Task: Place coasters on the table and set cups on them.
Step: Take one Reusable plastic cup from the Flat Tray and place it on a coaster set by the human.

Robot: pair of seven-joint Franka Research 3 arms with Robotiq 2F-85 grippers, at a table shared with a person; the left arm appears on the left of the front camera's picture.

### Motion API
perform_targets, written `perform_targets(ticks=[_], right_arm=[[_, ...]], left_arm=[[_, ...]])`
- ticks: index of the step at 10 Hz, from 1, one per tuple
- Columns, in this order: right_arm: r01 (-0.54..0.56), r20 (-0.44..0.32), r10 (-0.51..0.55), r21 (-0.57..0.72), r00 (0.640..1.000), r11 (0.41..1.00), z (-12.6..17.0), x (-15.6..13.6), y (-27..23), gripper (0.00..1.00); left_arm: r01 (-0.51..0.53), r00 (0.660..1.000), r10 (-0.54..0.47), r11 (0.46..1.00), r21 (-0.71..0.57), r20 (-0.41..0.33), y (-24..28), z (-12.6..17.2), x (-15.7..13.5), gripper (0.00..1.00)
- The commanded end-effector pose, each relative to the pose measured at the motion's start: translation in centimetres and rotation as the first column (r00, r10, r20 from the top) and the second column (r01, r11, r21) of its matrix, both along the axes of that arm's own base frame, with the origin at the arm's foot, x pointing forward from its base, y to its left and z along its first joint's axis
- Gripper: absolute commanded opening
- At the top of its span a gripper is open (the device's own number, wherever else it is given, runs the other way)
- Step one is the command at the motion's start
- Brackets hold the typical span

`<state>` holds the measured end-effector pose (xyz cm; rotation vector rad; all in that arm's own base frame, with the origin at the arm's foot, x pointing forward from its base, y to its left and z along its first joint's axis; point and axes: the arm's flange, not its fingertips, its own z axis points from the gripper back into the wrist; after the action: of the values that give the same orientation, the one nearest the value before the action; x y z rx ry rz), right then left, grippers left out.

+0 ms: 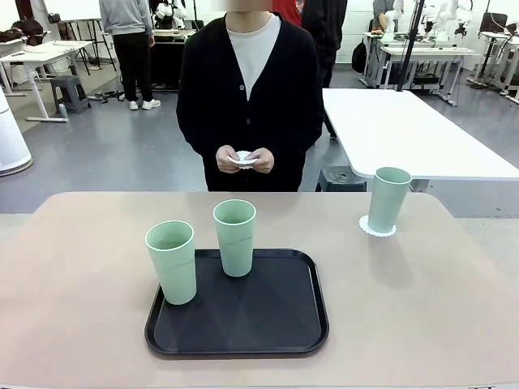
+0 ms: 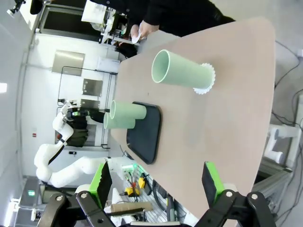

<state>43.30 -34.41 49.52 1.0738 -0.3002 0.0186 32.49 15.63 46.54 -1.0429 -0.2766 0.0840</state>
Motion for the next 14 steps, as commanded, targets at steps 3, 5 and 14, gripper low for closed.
perform_targets(ticks=[3,5,14], right_arm=[[-0.069,0.015,0.069,0.024,0.997,0.997,-0.4,-1.8,1.1,1.00],[-0.105,0.010,0.105,-0.003,0.994,0.994,-0.3,-2.2,1.8,1.00],[-0.072,0.003,0.072,0.022,0.997,0.997,-0.2,-1.3,0.9,1.00]], left_arm=[[0.000,1.000,0.000,1.000,-0.010,0.010,0.1,0.1,-0.1,1.00],[0.000,1.000,0.000,1.000,-0.010,0.010,0.1,0.1,-0.1,1.00],[0.000,1.000,0.000,1.000,-0.010,0.010,0.1,0.1,-0.1,1.00]])
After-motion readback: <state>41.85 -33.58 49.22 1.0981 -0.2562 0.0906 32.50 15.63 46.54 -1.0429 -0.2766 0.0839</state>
